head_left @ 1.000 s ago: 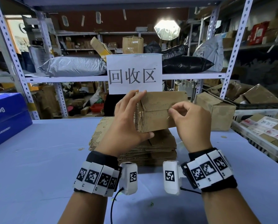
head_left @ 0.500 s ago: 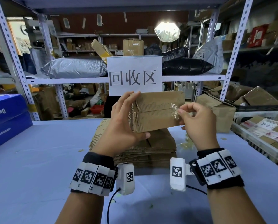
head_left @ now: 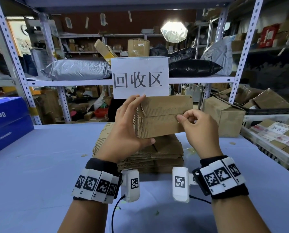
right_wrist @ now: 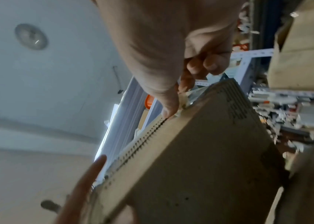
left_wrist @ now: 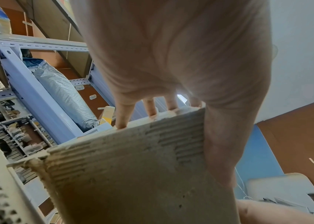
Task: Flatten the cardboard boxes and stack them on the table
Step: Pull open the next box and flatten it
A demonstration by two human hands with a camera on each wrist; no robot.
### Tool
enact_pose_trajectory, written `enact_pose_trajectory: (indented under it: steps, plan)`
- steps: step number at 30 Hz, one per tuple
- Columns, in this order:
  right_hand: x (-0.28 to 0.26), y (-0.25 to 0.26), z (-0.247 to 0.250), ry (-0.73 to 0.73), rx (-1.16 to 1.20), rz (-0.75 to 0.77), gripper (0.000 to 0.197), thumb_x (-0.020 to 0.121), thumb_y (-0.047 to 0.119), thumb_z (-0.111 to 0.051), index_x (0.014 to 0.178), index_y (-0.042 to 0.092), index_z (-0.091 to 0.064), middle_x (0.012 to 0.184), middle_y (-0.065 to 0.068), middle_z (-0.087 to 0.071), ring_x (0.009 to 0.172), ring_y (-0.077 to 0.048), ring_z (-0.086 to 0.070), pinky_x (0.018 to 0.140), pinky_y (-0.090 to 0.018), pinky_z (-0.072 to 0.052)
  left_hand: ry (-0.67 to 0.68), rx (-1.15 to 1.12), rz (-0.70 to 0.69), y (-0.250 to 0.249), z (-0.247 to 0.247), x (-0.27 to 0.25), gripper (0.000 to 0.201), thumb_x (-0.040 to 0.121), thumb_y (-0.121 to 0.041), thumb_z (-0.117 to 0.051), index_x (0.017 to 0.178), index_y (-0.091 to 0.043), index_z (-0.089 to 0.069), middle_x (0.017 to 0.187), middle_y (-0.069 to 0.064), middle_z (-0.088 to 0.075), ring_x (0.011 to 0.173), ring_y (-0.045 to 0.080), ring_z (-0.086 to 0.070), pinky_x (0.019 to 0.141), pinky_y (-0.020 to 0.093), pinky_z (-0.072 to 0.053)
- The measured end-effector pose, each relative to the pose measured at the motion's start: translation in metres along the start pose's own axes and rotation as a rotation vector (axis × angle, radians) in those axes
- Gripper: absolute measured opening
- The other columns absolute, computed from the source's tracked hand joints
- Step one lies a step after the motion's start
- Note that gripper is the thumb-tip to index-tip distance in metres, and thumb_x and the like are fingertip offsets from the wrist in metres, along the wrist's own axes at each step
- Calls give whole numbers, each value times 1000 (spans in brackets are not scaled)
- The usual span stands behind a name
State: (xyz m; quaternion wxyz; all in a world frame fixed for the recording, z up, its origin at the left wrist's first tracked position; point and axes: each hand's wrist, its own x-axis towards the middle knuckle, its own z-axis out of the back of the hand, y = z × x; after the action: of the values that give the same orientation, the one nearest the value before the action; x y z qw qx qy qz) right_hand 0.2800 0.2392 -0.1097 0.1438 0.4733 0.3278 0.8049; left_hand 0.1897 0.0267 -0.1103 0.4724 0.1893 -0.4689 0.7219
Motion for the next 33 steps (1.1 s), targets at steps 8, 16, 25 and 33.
enact_pose_trajectory:
  steps: [8, 16, 25, 33]
  plan:
    - [1, -13, 1, -79, 292, -119, 6, 94, 23, -68, 89, 23, -64, 84, 7, -69, 45, -5, -61, 50, -15, -44, -27, -101, 27, 4, 5, 0, 112, 57, -35, -90, 152, -45, -31, 158, -23, -24, 152, 7, -21, 122, 53, -30]
    - [8, -21, 10, -107, 195, -69, 5, 96, 21, -64, 99, 23, -60, 86, 9, -67, 69, -10, -66, 66, -27, -51, -11, -141, 26, 6, 5, -1, 111, 58, -35, -90, 152, -45, -32, 160, -21, -24, 154, 14, -22, 121, 57, -30]
    - [4, -14, 8, -43, 274, -193, 45, 103, 57, -27, 82, 30, -56, 67, 8, -50, 63, -7, -48, 59, -26, -37, 12, -139, 33, 5, 9, -2, 111, 58, -28, -91, 151, -46, -34, 159, -24, -24, 154, 13, -22, 122, 55, -29]
    - [11, -29, 8, -3, 174, -138, 26, 102, 34, -52, 94, 12, -63, 77, -1, -60, 71, -19, -54, 64, -31, -40, 29, -36, 32, 6, 13, -3, 113, 59, -28, -93, 153, -42, -31, 162, -17, -21, 153, 12, -21, 121, 55, -31]
